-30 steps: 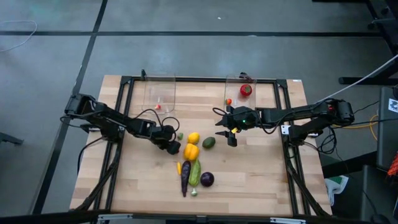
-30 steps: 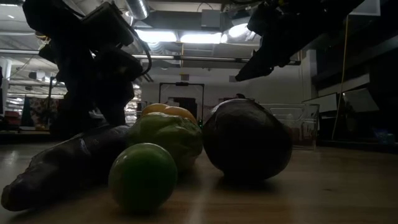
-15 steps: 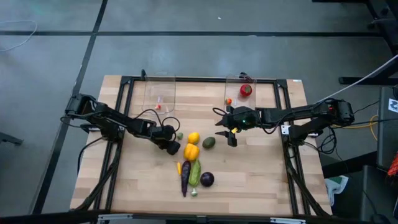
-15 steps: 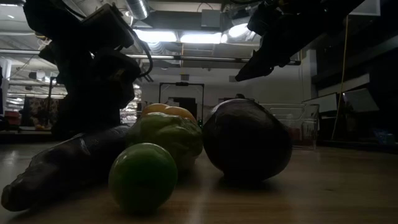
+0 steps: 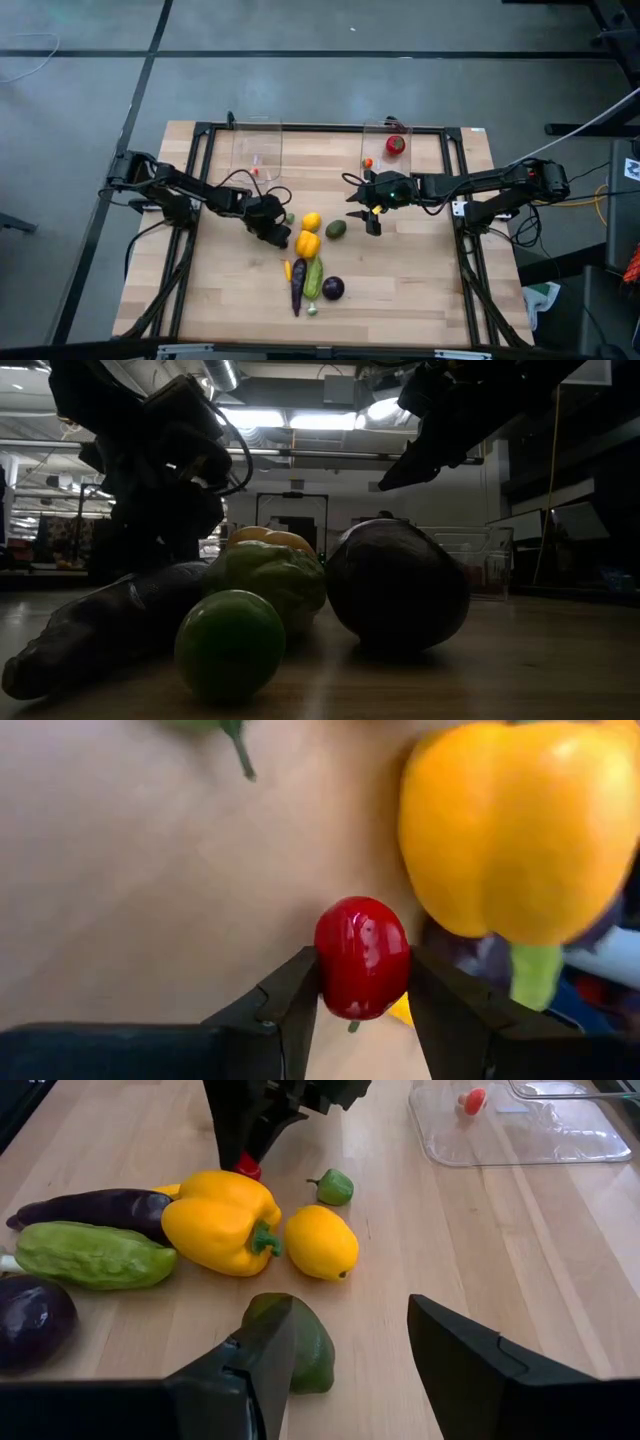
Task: Sort produce into baskets
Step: Put the red chili pepper into the left transparent bin
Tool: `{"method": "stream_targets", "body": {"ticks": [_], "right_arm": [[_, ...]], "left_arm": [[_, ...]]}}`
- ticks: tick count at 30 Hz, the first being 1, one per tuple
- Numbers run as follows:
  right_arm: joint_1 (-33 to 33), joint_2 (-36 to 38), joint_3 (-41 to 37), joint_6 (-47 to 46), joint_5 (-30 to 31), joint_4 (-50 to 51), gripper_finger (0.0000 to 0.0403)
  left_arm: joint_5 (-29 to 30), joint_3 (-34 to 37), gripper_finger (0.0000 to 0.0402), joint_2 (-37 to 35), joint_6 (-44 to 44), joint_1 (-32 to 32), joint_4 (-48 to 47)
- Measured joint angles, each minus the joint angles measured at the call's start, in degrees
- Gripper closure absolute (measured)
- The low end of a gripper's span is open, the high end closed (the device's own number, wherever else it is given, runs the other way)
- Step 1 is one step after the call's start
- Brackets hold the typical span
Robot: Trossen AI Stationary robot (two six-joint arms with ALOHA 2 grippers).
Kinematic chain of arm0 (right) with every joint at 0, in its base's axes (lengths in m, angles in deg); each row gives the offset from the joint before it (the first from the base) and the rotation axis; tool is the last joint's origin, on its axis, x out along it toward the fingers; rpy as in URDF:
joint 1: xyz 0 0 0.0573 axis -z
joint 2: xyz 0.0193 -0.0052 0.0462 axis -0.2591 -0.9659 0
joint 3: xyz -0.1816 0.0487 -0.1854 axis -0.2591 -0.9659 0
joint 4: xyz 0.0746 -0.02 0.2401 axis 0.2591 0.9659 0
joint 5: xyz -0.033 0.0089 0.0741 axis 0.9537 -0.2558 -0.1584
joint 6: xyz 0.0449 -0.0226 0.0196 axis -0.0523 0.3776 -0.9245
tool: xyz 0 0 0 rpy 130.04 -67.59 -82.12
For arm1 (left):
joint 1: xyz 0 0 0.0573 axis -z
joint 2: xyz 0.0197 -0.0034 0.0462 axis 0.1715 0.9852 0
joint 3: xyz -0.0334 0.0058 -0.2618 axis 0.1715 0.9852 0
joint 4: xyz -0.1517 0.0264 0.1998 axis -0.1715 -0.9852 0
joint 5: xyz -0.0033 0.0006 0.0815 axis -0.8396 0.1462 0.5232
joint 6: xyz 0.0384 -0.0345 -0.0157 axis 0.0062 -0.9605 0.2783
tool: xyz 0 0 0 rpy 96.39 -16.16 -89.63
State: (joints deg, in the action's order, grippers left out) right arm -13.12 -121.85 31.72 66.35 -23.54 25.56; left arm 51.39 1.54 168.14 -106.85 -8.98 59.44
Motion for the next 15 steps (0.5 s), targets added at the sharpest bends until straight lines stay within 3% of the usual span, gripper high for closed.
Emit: {"method": "stream_targets", "body": {"ticks": [6, 15], "right_arm": [[-0.02, 0.00, 0.00, 0.00, 0.00, -0.01, 0.0210], [-0.01, 0.00, 0.00, 0.02, 0.00, 0.00, 0.0210]], "left_arm": [[-3.99, -0.04, 0.0259, -0.07, 2.27, -1.95, 7.01], [-4.12, -0.11, 0.0259, -0.13, 4.58, -5.63, 30.35]]}}
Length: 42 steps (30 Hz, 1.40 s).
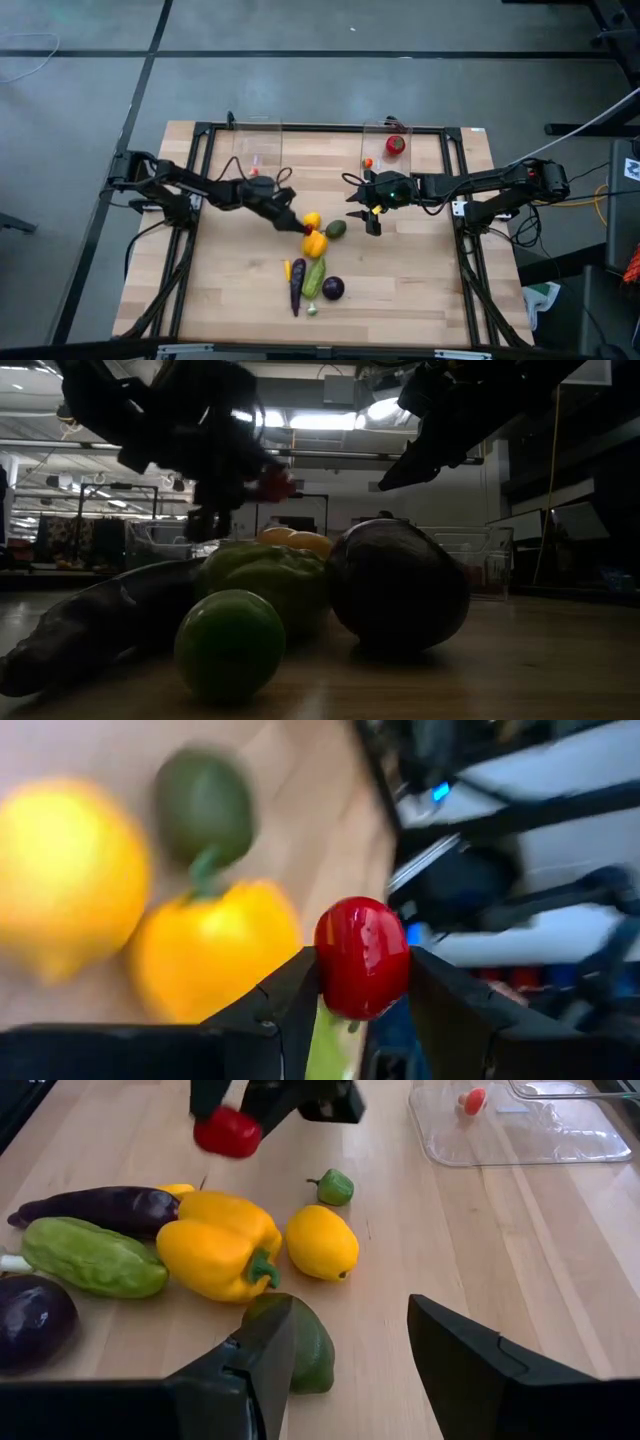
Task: Sort produce into baskets
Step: Put the red chili pepper into the left transparent bin
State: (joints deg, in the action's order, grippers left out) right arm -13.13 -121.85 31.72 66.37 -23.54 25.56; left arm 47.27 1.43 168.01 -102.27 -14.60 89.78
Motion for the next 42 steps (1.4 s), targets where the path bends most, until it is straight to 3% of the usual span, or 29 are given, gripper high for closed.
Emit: {"method": "stream_targets", "body": {"ticks": [16, 26, 33, 42], "right_arm": [[0.01, 0.00, 0.00, -0.02, 0.00, 0.02, 0.0210], [0.01, 0.00, 0.00, -0.02, 0.00, 0.02, 0.0210], [-0.02, 0.00, 0.00, 0.00, 0.00, 0.02, 0.0210], [0.01, 0.00, 0.00, -0.02, 0.00, 0.02, 0.0210]], "left_arm": [[-6.41, -0.04, 0.0259, -0.04, 0.74, -12.53, 27.10], [-11.76, -0.04, 0.0259, -5.22, 11.91, -26.35, 28.80], [-17.13, -0.07, 0.0259, -14.36, 25.49, -36.36, 18.12], [-18.38, -0.09, 0.0259, -28.71, 43.24, -45.93, -17.42]]}}
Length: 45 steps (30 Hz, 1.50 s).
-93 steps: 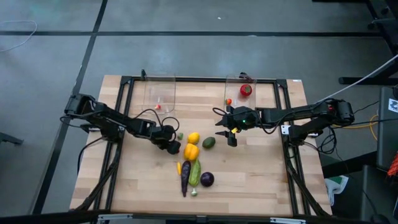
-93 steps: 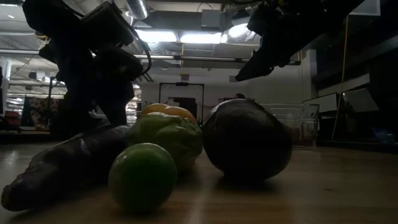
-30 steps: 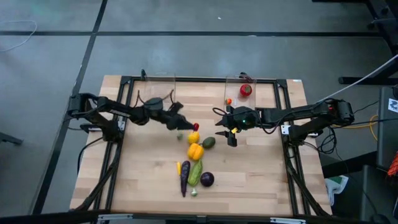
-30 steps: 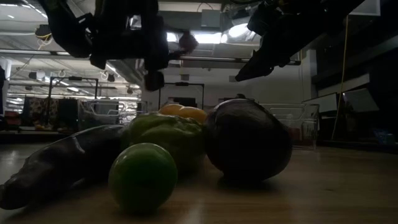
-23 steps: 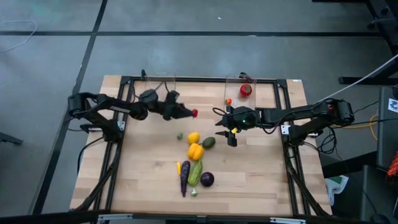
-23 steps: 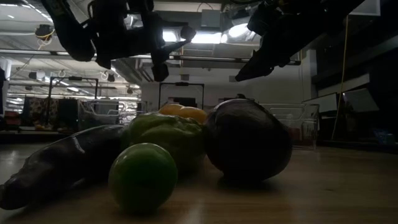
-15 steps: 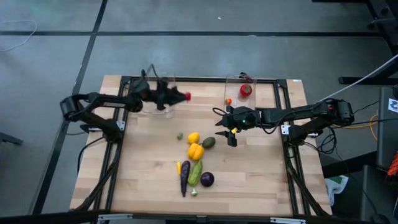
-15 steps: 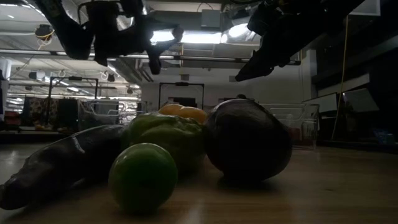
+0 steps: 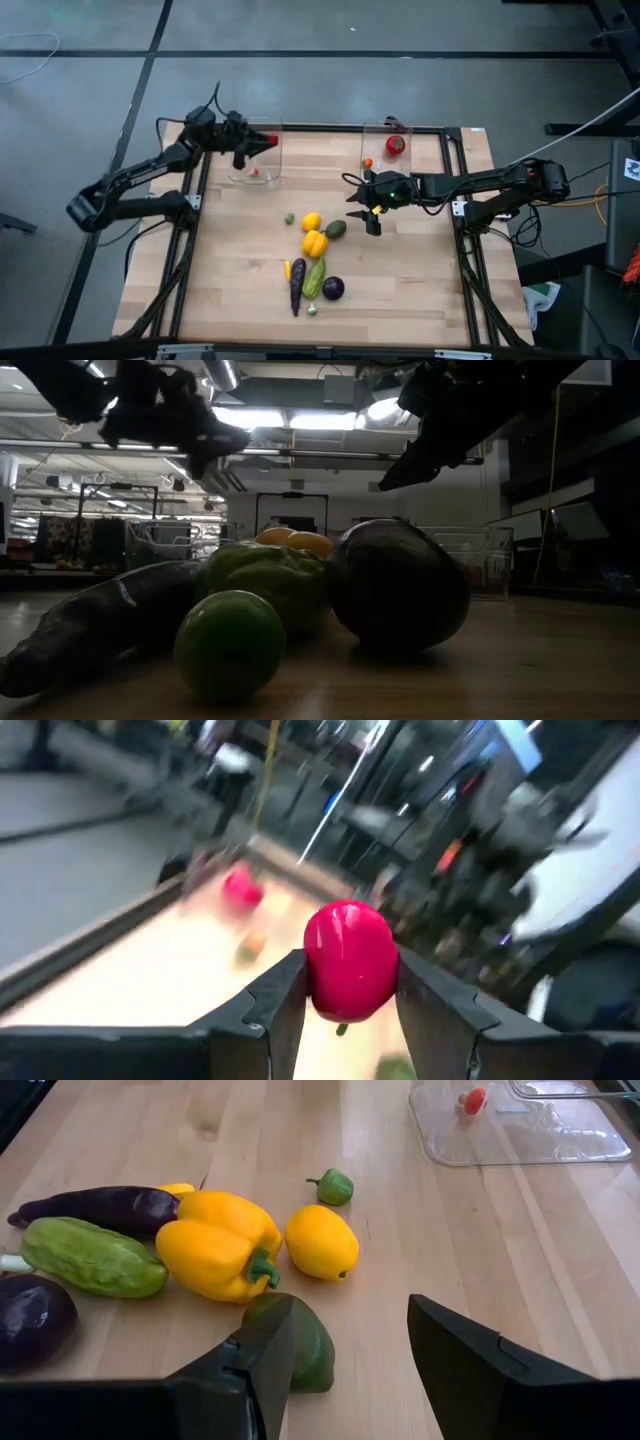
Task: Sort produce into baskets
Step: Put the red chili pepper into the left transparent bin, then put the green chili pepper into the left transparent bin
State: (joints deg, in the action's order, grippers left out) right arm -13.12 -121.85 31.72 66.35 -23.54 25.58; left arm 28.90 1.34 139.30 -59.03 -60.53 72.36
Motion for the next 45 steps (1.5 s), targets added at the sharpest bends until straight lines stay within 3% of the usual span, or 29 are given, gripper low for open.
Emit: {"method": "stream_targets", "body": {"ticks": [7, 14, 19, 30, 39, 45], "right_arm": [[-0.02, 0.00, 0.00, 0.00, 0.00, 0.00, 0.0210], [-0.01, 0.00, 0.00, 0.00, 0.00, 0.00, 0.0210], [0.00, 0.00, 0.00, 0.00, 0.00, 0.00, 0.0210], [-0.01, 0.00, 0.00, 0.02, 0.00, 0.00, 0.0210], [0.00, 0.00, 0.00, 0.02, 0.00, -0.02, 0.0210], [-0.02, 0.00, 0.00, 0.02, 0.00, -0.01, 0.0210]], "left_arm": [[2.96, 0.00, 0.0259, -4.43, 14.17, -1.22, -26.72], [14.13, 0.00, 0.0259, -4.43, 26.80, -1.20, -38.68], [18.99, 0.00, 0.0255, -4.38, 24.40, -1.20, -40.01], [20.30, 0.00, 0.0198, -4.36, 21.20, -0.94, -45.34], [20.29, 0.00, 0.0190, -4.36, 21.07, 2.25, -35.40], [20.28, 0.00, 0.0189, -4.36, 21.07, 8.38, -26.53]]}}
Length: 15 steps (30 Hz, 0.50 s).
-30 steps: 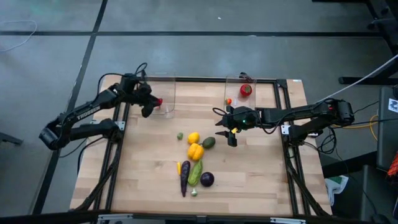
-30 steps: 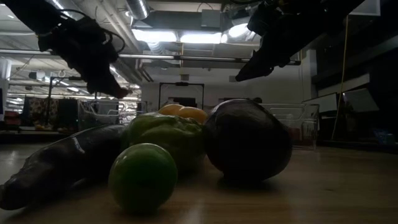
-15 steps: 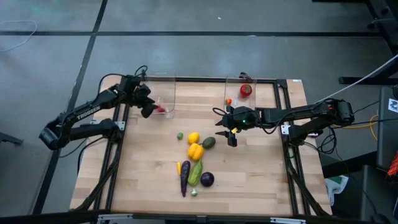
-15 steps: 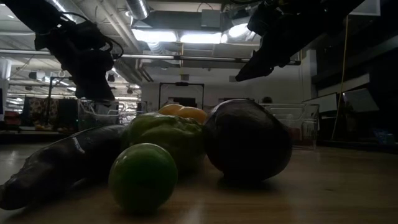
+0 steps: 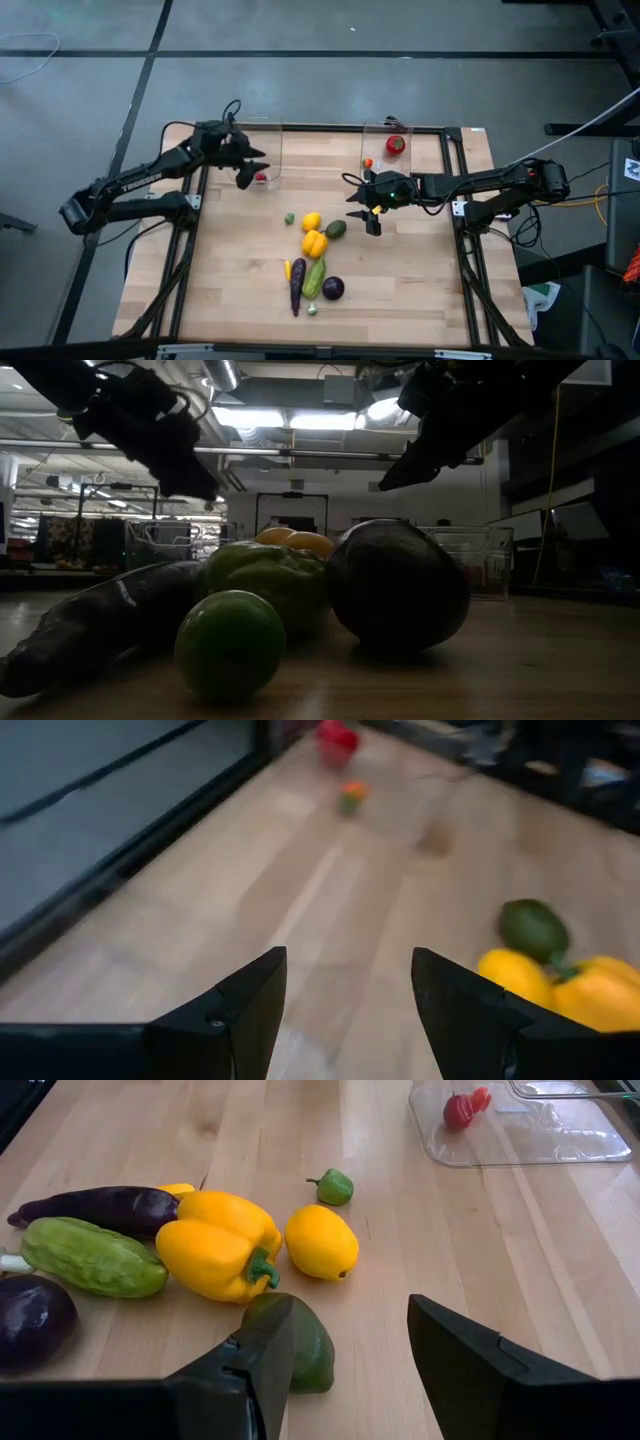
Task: Sort produce into baskets
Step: Put the green chili pepper into the left transparent bin
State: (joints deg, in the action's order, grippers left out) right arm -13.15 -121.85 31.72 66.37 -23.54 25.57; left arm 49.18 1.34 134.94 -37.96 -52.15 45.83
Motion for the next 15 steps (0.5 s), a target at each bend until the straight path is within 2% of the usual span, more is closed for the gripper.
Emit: {"method": "stream_targets", "body": {"ticks": [7, 15], "right_arm": [[0.00, 0.00, 0.00, 0.00, 0.00, 0.00, 0.0210], [0.02, 0.00, 0.00, 0.00, 0.00, -0.01, 0.0210]], "left_arm": [[1.11, 0.00, 0.0190, 0.00, -0.05, 13.71, 2.51], [16.48, 0.00, 0.0199, 0.00, -0.36, 32.42, 3.00]]}}
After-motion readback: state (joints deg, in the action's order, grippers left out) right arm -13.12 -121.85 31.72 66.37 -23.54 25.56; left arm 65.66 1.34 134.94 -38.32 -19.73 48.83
